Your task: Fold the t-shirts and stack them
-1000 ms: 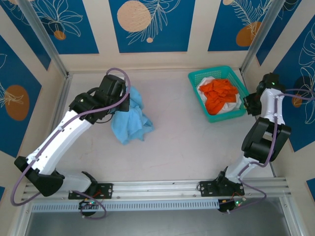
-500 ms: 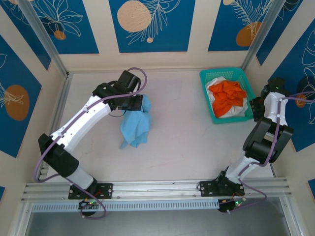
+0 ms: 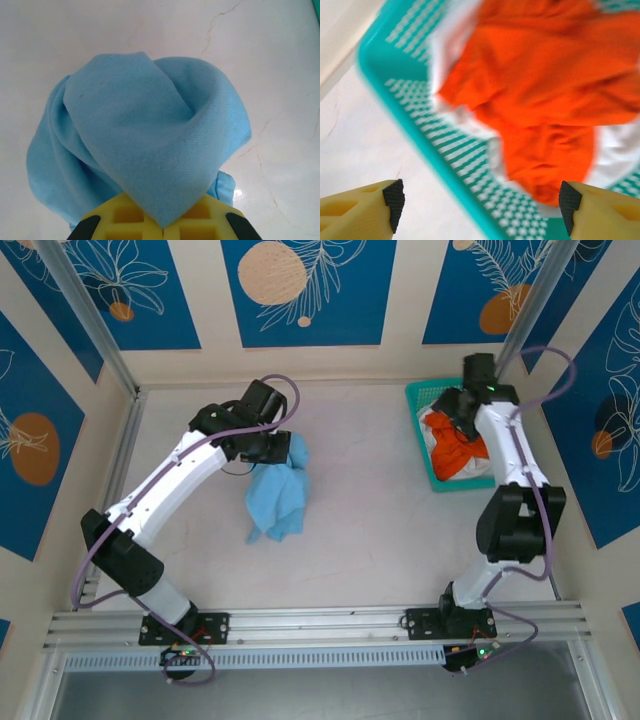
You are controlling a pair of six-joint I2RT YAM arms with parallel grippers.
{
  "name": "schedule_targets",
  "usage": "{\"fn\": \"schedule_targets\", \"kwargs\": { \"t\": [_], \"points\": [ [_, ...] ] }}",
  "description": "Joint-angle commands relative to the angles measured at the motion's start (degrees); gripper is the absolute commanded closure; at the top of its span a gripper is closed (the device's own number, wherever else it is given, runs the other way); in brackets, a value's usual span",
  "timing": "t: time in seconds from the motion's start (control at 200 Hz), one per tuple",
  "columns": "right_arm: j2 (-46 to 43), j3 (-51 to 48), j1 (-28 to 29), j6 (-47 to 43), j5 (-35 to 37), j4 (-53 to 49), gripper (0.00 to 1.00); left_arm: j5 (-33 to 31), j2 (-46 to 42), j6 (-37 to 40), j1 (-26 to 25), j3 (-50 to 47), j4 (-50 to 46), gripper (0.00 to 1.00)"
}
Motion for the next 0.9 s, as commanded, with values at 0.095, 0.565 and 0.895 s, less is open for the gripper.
{"fn": "schedule_targets", "kwargs": {
  "t": [0.095,0.565,0.895],
  "points": [
    [8.89,2.80,6.86,-7.15,5.02,-10.55,0.19,-0.69,-2.15,-0.82,0.56,1.34,-2.06,1.00],
    [16.10,3.15,3.08,-17.81,7.77,-6.90,0.71,1.28,-4.12,-1.01,0.51,-2.04,-1.64,0.99],
    [20.66,10.76,0.16,-29.58,4.69,0.72,0.87,-1.72,-5.18,-0.13,0.57,-1.51,-3.97,0.99]
  ]
}}
